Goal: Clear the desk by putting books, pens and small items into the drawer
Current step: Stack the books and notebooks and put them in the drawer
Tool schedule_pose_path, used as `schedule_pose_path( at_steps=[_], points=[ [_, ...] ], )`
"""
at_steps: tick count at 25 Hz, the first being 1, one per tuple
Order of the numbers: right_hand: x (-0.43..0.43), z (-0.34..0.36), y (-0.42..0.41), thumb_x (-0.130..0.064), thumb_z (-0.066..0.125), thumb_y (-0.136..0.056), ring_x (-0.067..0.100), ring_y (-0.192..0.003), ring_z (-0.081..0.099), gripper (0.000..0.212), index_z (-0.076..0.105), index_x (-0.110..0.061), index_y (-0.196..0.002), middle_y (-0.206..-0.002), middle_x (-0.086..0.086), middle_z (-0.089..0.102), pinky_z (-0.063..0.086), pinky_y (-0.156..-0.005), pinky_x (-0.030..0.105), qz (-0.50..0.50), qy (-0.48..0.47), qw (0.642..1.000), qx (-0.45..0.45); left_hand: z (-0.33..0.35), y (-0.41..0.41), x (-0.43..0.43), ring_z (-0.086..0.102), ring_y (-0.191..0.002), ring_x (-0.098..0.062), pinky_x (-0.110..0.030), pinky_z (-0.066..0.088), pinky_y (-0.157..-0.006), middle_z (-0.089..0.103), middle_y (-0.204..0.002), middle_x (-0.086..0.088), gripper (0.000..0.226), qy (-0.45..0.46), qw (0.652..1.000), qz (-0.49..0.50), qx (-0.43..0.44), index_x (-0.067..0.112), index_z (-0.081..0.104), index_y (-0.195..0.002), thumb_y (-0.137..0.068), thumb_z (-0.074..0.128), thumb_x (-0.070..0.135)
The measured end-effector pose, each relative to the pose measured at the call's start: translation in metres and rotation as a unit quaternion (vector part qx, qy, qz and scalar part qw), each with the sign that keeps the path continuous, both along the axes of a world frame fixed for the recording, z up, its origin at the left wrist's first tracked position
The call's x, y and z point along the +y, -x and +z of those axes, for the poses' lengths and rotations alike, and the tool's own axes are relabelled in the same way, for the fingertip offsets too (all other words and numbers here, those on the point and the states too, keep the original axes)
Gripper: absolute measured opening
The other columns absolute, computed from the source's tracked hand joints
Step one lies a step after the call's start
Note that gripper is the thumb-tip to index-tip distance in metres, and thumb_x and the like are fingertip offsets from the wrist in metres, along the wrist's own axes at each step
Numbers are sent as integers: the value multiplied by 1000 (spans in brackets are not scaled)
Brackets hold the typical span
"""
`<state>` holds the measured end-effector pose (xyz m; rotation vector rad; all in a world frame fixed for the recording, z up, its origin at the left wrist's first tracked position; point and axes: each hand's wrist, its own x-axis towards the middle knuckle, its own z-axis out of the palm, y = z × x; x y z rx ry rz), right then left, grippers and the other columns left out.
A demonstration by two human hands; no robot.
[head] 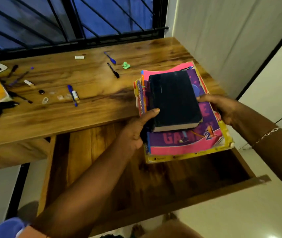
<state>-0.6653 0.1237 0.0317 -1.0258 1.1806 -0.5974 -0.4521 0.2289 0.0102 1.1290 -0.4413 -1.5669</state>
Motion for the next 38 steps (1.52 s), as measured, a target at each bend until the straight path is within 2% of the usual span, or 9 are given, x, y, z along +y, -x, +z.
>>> schedule_pose_path(
  at_steps=[2,7,9,11,17,24,29,35,38],
  points=[
    [10,-15,9,-17,74,-55,15,-55,70,46,56,-18,-98,-65,-1,73,57,-49,31,9,-12,1000,-7,-12,8,11,68,-73,-17,-31,59,-63,70,-84,-4,20,-33,999,-16,-17,16,60,-101,-82,64,11],
    [29,-59,31,-16,69,-59,20,-65,71,44,57,-19,-101,-75,3,73,58,-56,35,25,-51,998,-26,-40,31,40,63,-84,-17,-29,53,-66,66,-93,-4,22,-99,994,-18,-41,15,56,-102,-82,64,11],
    [38,-74,42,-15,68,-59,23,-70,72,46,58,-18,-105,-82,6,73,58,-60,36,31,-60,997,-38,-48,41,52,62,-91,-19,-31,53,-74,66,-103,-7,36,-117,992,-7,-50,11,55,-111,-78,67,5],
    [44,-82,49,-12,67,-61,26,-78,71,48,59,-17,-108,-94,10,71,59,-64,37,41,-60,996,-57,-55,50,60,62,-94,-20,-32,53,-78,65,-110,-10,45,-116,991,1,-68,8,53,-117,-76,68,1],
    [42,-88,56,-14,71,-60,35,-99,65,51,60,-18,-110,-108,15,68,55,-79,45,52,-74,994,-54,-55,58,65,62,-92,-19,-28,54,-69,65,-101,-5,43,-98,992,17,-75,8,52,-118,-78,65,1],
    [51,-96,63,-20,79,-60,34,-99,65,59,55,-19,-114,-109,13,67,51,-87,50,62,-88,994,-7,-63,67,74,61,-87,-19,-31,51,-73,64,-94,-4,24,-128,989,38,-68,15,55,-100,-80,65,5],
    [50,-103,55,-15,71,-75,35,-102,62,42,53,-15,-113,-107,14,66,46,-94,55,48,-113,991,46,-78,68,70,60,-88,-23,-35,51,-71,62,-98,-9,42,-195,979,38,-54,9,49,-117,-79,67,11],
    [39,-105,46,-7,65,-80,38,-110,56,45,48,-7,-122,-97,12,61,44,-96,54,20,-135,985,104,-91,83,56,57,-82,-20,-39,45,-87,61,-90,-6,30,-214,975,30,-43,11,54,-110,-82,65,6],
    [39,-110,46,-2,59,-84,37,-114,53,44,47,-4,-126,-116,16,59,43,-94,50,7,-124,984,131,-95,91,49,57,-87,-16,-34,43,-92,63,-95,-3,36,-220,972,4,-79,17,56,-111,-78,71,16]
  ],
)
